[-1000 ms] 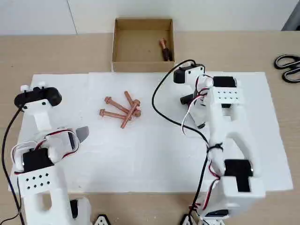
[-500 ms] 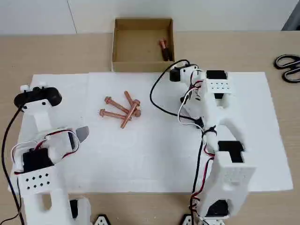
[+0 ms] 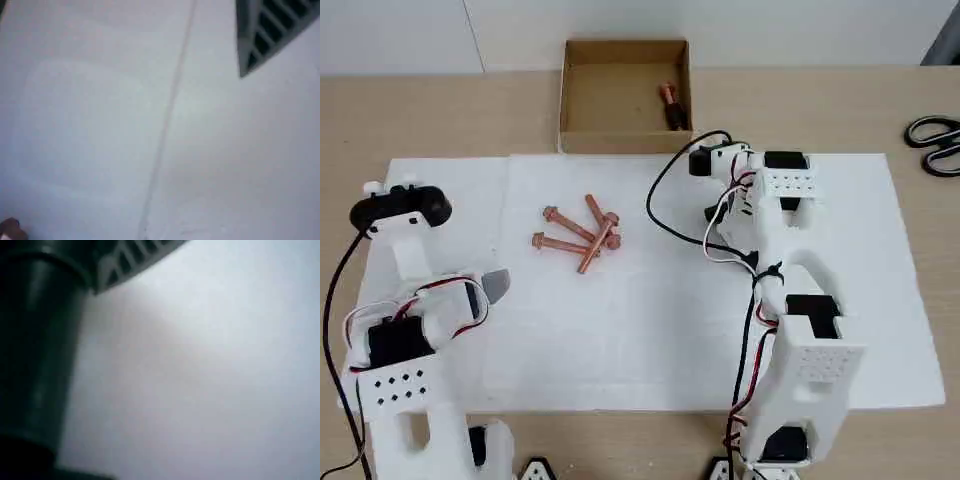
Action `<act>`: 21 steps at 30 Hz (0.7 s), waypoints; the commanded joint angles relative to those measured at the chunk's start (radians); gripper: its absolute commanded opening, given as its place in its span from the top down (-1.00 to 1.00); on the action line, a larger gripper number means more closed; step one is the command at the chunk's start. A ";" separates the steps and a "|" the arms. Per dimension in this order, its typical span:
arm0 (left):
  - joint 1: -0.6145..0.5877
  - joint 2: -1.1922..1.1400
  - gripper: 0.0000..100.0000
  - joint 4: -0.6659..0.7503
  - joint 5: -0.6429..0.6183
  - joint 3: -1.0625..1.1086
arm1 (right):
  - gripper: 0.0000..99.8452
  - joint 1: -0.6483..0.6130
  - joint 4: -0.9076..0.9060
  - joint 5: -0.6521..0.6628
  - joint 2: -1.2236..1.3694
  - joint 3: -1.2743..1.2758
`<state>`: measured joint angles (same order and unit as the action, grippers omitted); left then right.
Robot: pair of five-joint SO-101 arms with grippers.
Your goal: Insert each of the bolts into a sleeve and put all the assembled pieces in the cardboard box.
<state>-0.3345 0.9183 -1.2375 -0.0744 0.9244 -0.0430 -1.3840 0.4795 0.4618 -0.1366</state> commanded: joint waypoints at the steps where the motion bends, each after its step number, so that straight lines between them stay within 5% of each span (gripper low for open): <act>1: 0.006 0.014 0.39 -0.002 -0.009 -0.005 | 0.98 -0.013 -0.054 -0.014 -0.012 -0.023; 10: 0.006 0.014 0.39 0.005 -0.006 -0.013 | 0.99 -0.041 -0.292 -0.052 -0.018 -0.275; 16: 0.026 0.003 0.39 0.023 0.014 -0.090 | 0.99 -0.067 -0.298 -0.075 -0.206 -0.199; 21: 0.163 -0.057 0.39 0.025 0.048 -0.160 | 0.99 -0.110 -0.294 -0.074 -0.403 -0.087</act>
<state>-0.2363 0.9060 -1.2375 -0.0345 0.8401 -0.1289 -1.6694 0.4166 0.2056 -0.2547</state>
